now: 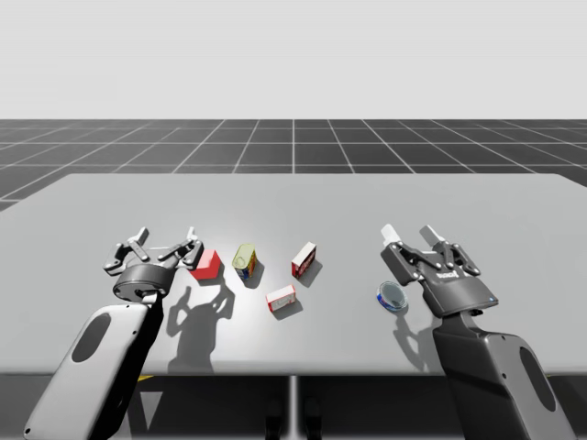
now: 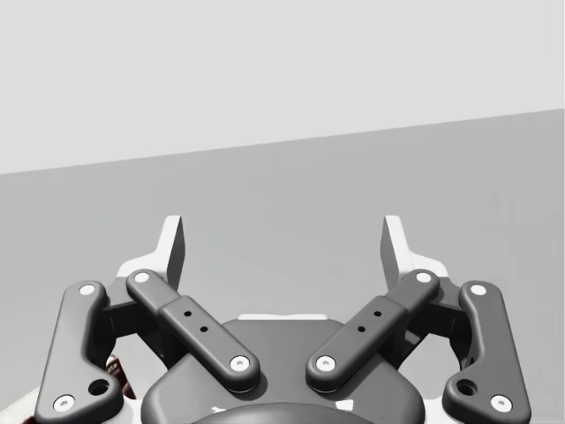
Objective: Find the red cube and pick it up.
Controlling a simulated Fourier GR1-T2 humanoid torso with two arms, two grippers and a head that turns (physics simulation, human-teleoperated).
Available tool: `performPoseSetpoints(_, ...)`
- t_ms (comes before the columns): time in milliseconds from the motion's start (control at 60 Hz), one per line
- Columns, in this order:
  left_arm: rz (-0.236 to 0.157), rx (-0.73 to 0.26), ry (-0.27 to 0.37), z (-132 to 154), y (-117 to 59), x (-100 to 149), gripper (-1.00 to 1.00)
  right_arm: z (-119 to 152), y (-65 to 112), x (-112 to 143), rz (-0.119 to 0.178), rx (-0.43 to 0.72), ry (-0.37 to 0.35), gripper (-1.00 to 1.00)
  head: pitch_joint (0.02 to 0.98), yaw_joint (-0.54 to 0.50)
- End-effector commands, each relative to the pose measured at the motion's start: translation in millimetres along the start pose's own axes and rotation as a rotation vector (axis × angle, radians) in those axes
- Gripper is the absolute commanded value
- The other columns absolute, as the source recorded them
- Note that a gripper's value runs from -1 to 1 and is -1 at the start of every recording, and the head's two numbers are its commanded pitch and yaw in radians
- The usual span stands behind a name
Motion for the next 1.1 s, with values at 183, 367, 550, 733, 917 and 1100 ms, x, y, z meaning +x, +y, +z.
performPoseSetpoints(183, 0.072, -0.089, 0.070, 20.0, -8.8, 5.8, -1.00, 0.4, -1.3, -0.5, -0.001, -0.008, 0.005, -1.00, 0.784, 0.40)
performPoseSetpoints(367, 0.065, -0.135, 0.107, 56.8, -7.9, 16.8, -1.00, -0.1, -1.4, -0.8, 0.000, -0.009, 0.007, -1.00, 0.782, 0.40)
performPoseSetpoints(550, 0.034, -0.139, 0.161, 90.9, -8.9, 4.3, -1.00, -0.2, -2.0, -1.0, -0.002, -0.015, 0.009, -1.00, 0.778, 0.40)
performPoseSetpoints(733, 0.051, -0.161, 0.218, 105.3, -15.0, -22.2, -1.00, -0.6, -2.6, -0.8, -0.005, -0.014, 0.011, -1.00, 0.784, 0.42)
performPoseSetpoints(917, 0.049, -0.162, 0.251, 95.7, -25.7, -43.5, -1.00, -1.2, -2.8, -1.4, -0.004, -0.013, 0.013, -1.00, 0.787, 0.43)
performPoseSetpoints(1100, 0.047, -0.155, 0.244, 76.7, -34.8, -49.5, -1.00, -1.4, -3.0, -1.8, -0.004, -0.014, 0.015, -1.00, 0.790, 0.42)
